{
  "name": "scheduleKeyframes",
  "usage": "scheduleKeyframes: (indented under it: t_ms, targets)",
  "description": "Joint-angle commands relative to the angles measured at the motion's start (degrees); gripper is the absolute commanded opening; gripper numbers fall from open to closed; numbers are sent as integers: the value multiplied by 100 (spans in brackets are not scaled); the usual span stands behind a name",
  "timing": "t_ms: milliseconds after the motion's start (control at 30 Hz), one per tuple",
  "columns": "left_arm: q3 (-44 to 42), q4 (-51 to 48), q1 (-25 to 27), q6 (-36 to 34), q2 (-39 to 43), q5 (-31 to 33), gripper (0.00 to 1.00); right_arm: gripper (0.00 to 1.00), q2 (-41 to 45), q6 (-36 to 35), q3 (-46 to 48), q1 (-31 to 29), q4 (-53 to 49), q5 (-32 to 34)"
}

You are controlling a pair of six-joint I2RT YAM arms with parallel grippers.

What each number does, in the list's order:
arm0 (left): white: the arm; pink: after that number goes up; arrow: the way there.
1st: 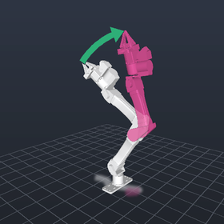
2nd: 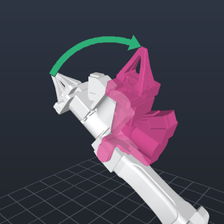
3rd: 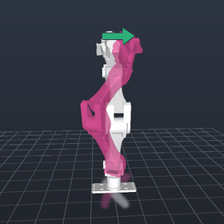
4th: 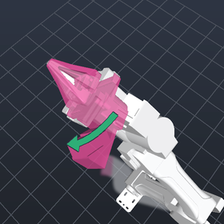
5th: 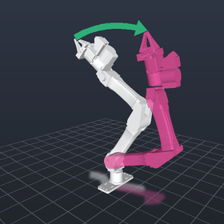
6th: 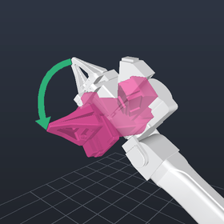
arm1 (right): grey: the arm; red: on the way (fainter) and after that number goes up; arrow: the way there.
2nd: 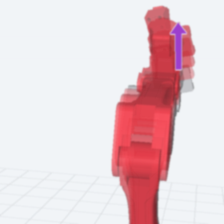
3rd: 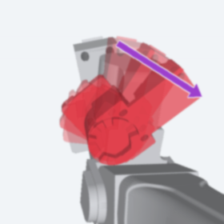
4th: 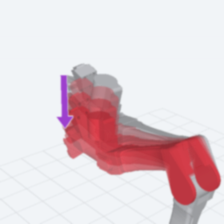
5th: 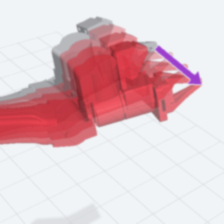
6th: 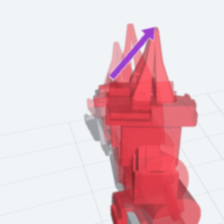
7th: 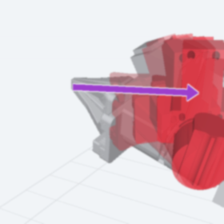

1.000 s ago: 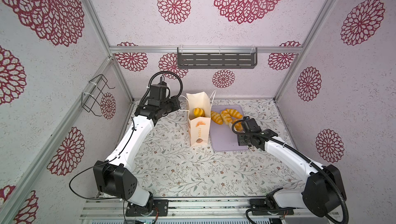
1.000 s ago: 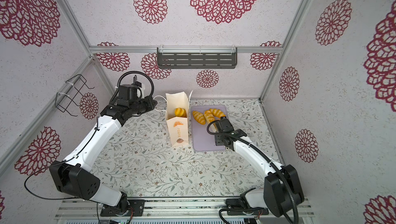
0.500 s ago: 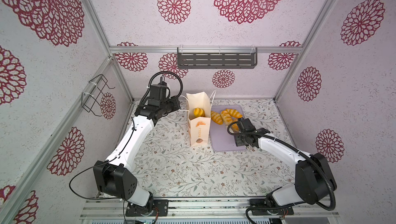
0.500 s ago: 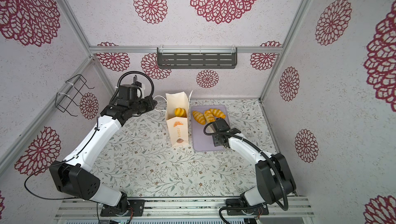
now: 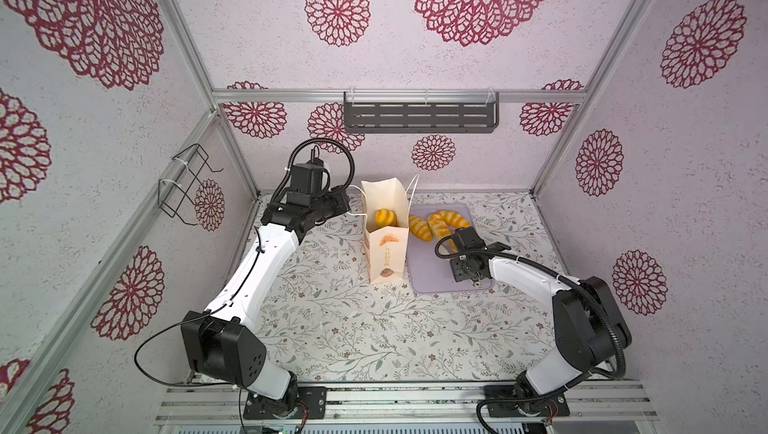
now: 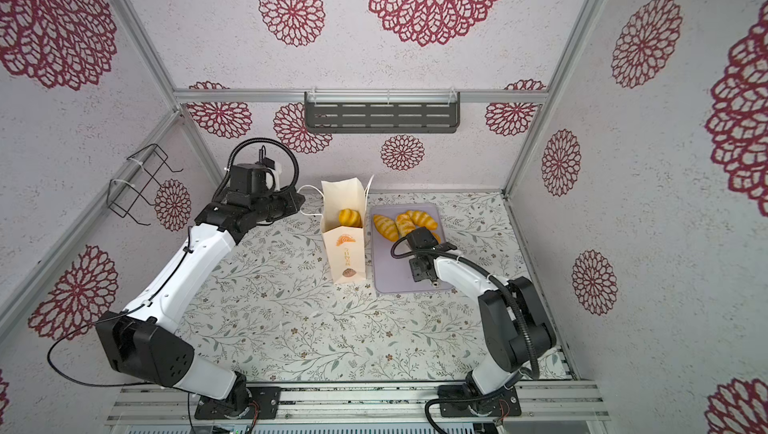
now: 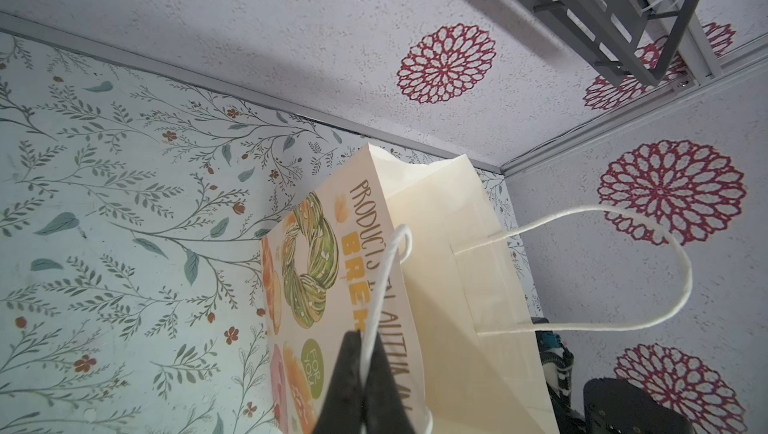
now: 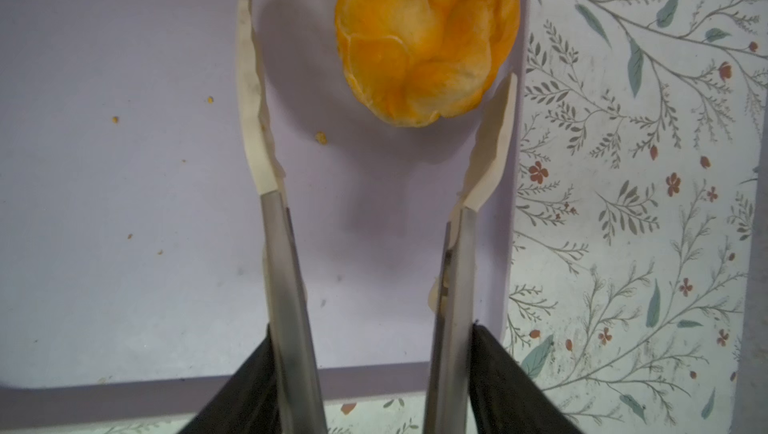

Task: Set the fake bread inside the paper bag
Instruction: 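Lower the open tongs with the right gripper around the round knotted bun, then close the tongs on the round knotted bun with the right gripper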

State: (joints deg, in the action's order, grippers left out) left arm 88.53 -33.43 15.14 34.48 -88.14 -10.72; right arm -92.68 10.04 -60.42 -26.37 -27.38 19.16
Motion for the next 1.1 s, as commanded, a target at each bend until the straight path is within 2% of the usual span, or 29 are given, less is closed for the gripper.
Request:
scheduleKeyframes:
  t_ms: [0, 600, 1067]
  targets:
    - [50, -1, 51, -91, -43, 27, 0, 66, -20, -99, -221, 54, 151, 247]
    - [53, -14, 51, -105, -37, 36, 0, 39, -4, -46, -172, 99, 320, 38]
    - [59, -3, 57, -102, -54, 18, 0, 29, 267, 198, -10, 99, 280, -139]
